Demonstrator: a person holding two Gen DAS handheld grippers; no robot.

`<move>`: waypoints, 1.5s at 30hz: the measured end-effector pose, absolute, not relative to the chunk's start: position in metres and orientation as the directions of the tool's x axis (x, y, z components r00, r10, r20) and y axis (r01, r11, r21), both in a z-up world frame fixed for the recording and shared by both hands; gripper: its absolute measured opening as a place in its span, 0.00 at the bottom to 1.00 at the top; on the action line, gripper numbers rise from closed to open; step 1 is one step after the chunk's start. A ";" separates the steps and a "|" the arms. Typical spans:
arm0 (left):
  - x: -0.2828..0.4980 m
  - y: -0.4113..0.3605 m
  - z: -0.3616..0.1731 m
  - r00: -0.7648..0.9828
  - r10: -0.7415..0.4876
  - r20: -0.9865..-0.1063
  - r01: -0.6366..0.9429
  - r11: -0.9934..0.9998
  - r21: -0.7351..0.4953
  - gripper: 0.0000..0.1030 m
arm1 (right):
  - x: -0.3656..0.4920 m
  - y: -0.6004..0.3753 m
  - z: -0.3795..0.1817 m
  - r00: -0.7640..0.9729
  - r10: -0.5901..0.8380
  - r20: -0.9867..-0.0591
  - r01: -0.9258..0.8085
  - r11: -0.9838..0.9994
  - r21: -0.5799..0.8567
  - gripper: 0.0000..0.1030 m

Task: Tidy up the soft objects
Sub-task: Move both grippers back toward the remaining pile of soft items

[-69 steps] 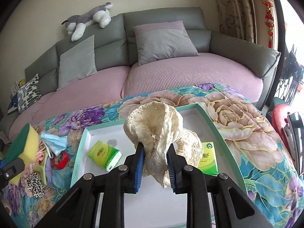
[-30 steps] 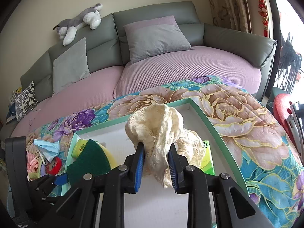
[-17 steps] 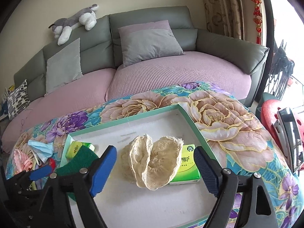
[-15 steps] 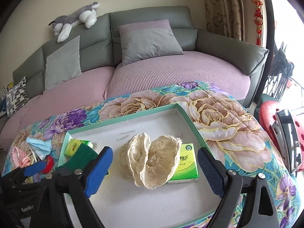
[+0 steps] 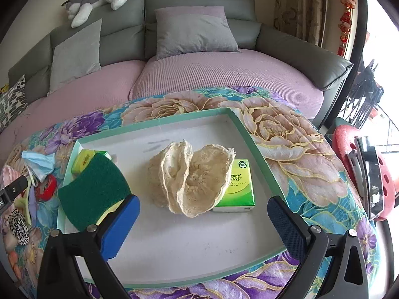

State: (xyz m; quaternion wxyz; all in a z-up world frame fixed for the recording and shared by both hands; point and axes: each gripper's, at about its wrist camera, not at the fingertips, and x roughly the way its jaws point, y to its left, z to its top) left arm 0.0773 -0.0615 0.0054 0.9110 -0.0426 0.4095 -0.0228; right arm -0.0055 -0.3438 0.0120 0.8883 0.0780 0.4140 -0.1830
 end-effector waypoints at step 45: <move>0.039 0.123 -0.017 0.569 0.076 -0.819 -0.356 0.920 -0.162 1.00 | 0.043 -0.087 -0.012 0.590 0.132 -0.796 -0.140 0.988 0.060 1.00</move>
